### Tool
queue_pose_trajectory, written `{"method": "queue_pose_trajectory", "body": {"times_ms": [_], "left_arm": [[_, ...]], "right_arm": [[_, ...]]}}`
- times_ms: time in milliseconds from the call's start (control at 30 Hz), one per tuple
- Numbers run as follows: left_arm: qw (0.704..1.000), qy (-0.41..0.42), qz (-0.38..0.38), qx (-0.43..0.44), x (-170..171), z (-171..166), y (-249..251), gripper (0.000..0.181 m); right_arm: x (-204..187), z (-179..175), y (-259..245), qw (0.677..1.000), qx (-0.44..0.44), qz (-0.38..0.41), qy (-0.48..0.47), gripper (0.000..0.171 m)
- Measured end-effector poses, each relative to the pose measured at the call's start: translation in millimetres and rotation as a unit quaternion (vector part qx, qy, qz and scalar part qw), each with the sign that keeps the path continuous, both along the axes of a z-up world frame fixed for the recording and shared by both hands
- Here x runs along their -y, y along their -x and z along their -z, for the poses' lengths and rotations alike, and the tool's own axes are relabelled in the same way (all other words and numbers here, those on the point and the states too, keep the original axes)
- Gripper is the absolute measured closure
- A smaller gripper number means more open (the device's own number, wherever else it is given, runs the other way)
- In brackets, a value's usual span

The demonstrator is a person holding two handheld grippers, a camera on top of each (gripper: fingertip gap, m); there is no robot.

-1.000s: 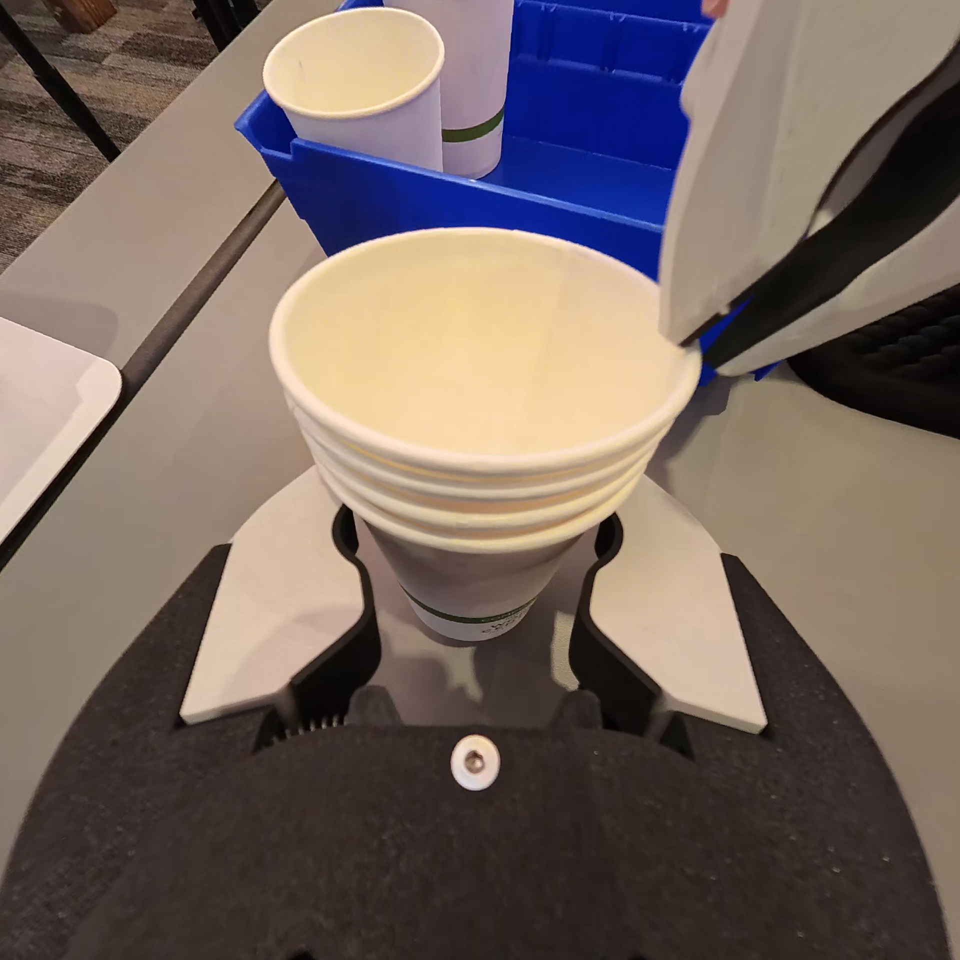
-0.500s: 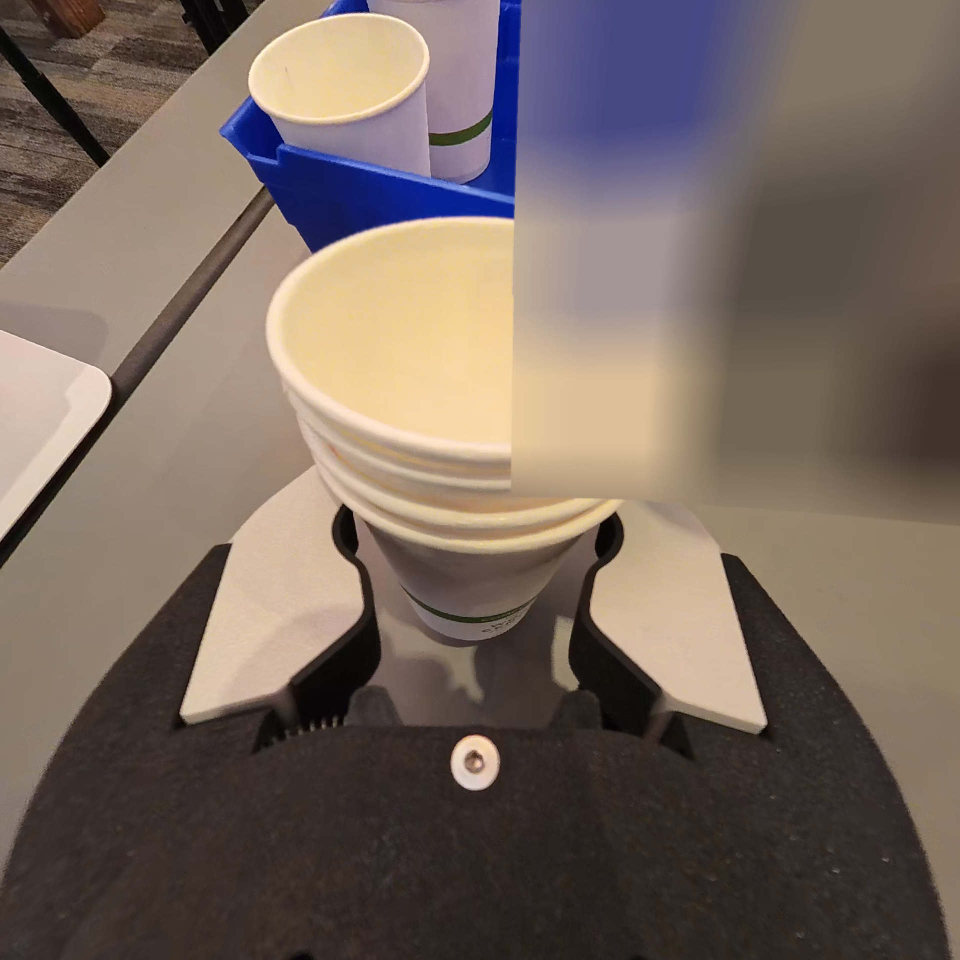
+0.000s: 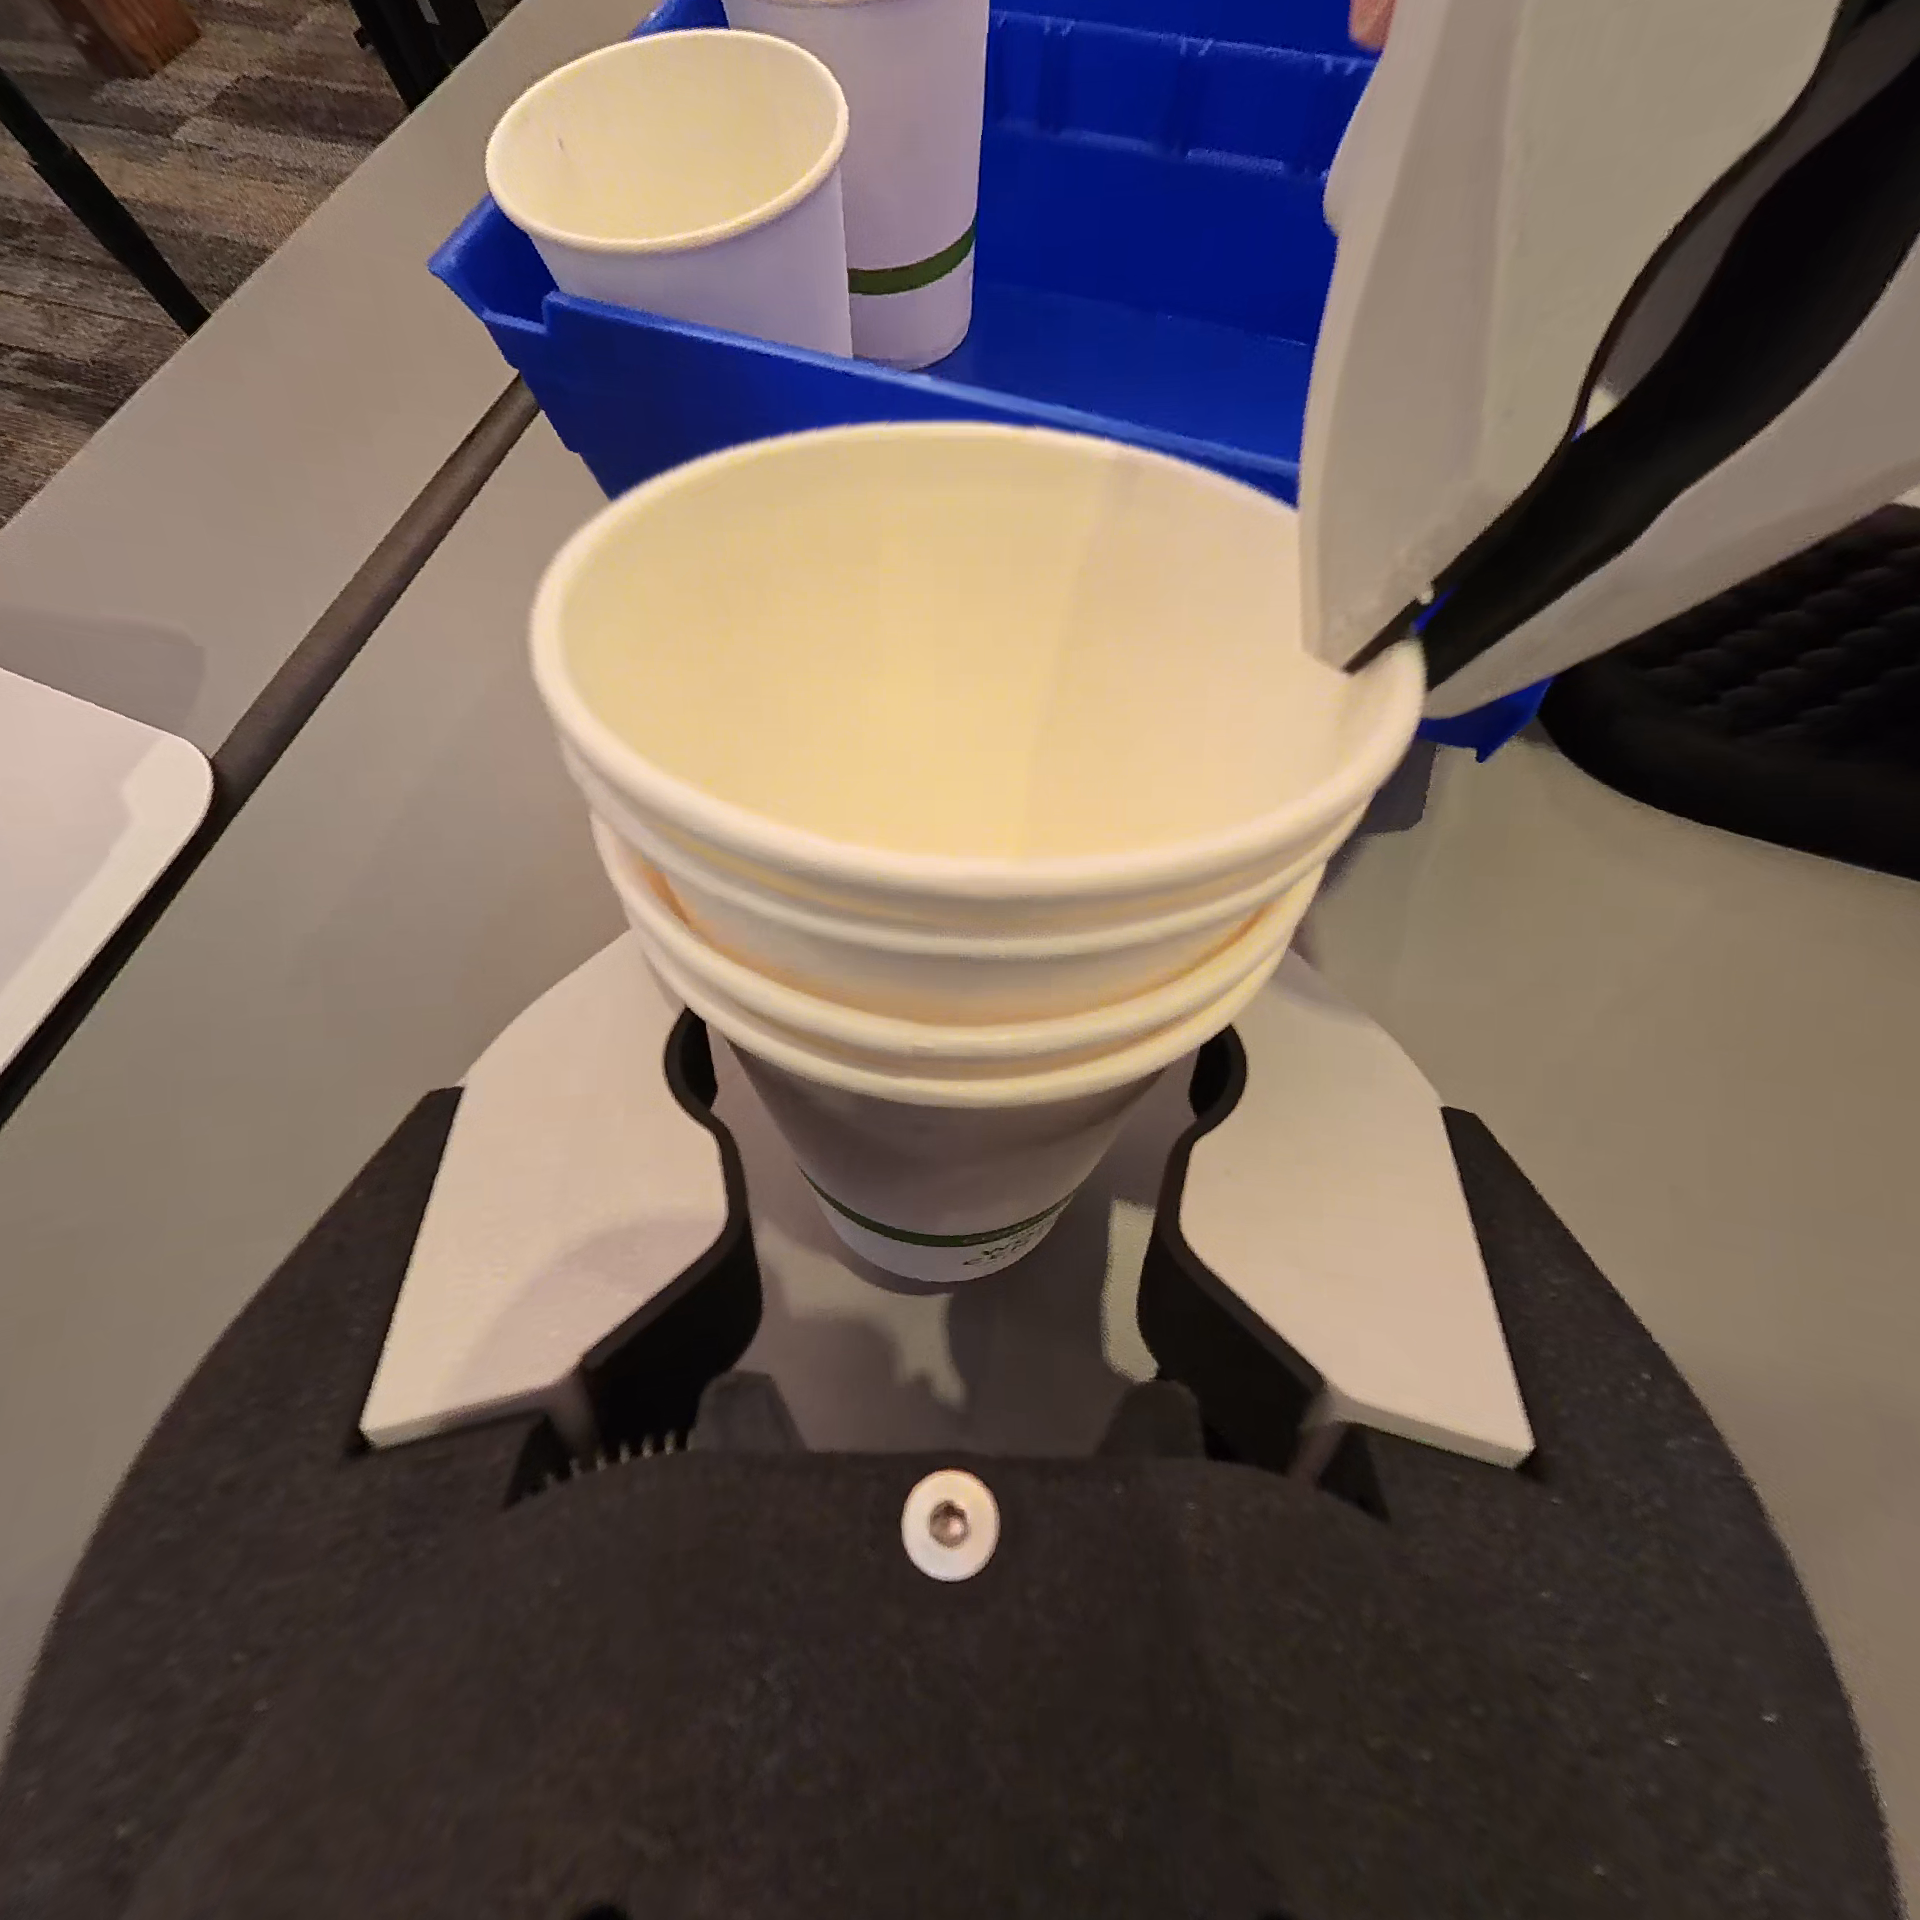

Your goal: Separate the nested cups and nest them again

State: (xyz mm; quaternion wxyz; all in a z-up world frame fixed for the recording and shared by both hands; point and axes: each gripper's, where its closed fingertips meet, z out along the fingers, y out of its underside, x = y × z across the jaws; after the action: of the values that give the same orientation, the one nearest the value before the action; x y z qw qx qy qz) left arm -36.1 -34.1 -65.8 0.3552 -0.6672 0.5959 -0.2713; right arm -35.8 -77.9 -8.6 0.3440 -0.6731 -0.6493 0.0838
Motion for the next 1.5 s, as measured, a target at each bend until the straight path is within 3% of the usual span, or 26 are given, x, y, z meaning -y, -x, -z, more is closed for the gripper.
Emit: {"method": "queue_pose_trajectory", "body": {"times_ms": [1500], "left_arm": [[1.000,-0.024,-0.002,-0.007,-2.3,0.7,-1.2,0.090]], "right_arm": [[1.9,3.8,2.9,1.000,0.004,-0.010,0.005,0.168]]}}
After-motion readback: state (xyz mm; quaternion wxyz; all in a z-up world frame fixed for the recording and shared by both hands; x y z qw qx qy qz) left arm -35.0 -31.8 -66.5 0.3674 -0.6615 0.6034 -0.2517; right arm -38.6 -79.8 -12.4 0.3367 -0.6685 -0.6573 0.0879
